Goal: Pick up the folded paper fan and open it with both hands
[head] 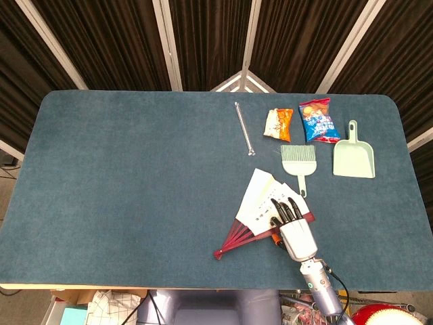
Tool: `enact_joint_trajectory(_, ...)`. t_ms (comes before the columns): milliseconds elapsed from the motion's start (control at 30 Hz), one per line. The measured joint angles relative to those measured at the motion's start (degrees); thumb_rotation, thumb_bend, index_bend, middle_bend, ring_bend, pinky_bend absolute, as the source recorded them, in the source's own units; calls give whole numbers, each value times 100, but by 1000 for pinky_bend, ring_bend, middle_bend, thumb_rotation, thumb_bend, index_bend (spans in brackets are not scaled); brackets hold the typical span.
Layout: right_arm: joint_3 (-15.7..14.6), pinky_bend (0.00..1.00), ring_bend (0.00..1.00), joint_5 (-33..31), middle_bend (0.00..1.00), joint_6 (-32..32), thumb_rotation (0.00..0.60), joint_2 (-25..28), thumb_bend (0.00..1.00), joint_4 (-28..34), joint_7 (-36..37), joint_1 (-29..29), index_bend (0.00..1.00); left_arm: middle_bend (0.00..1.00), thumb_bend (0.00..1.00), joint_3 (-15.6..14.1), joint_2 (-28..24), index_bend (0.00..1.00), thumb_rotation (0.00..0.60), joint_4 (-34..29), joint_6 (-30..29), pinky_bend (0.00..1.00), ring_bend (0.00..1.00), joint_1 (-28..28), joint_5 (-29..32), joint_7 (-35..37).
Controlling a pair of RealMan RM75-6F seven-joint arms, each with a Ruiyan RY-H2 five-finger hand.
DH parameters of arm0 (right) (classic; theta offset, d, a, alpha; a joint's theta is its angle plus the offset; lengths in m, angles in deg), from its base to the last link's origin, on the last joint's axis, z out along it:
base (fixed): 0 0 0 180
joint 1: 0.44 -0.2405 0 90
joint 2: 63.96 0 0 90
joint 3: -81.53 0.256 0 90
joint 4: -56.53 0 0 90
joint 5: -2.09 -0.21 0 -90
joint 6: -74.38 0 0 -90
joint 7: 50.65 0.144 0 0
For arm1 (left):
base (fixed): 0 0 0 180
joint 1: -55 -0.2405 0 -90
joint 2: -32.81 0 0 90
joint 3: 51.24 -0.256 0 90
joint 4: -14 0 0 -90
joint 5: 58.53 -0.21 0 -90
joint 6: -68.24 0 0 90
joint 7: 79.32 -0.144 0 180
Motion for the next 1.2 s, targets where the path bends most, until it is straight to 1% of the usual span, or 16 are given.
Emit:
enact_joint_trajectory(167,3,118,209,-7,153,-6,600,2,365,13,28,-17,556,0,383,1,6,64,600,-9,7,0,0,9,7,-26)
enact_joint_trajectory(367,-3,120,215,-7,168,3,600,-10,366,-20,20,-40,593,0,384,-2,6,64,600,-14,16,0,0,12,9,-33)
enact_joint_trajectory(600,-33,121,219,15,168,86,600,-8,427,-58,-86,-90,613,0,383,-9,-5,64,600,-25,36,0,0,18,7,-29)
enact_joint_trajectory(800,-55,121,220,43,169,126,600,4,426,-28,-107,-146,620,0,383,-11,-23,65,600,-25,26,0,0,8,-11,29)
enact_joint_trajectory(1000,-43,121,228,41,189,169,600,20,427,45,-210,-196,688,0,383,-16,-40,65,600,-21,28,0,0,2,-22,72)
enact_joint_trajectory(1200,-43,121,228,24,189,241,600,43,427,69,-299,-228,693,0,383,-19,-52,65,600,-16,24,0,0,-5,-35,110)
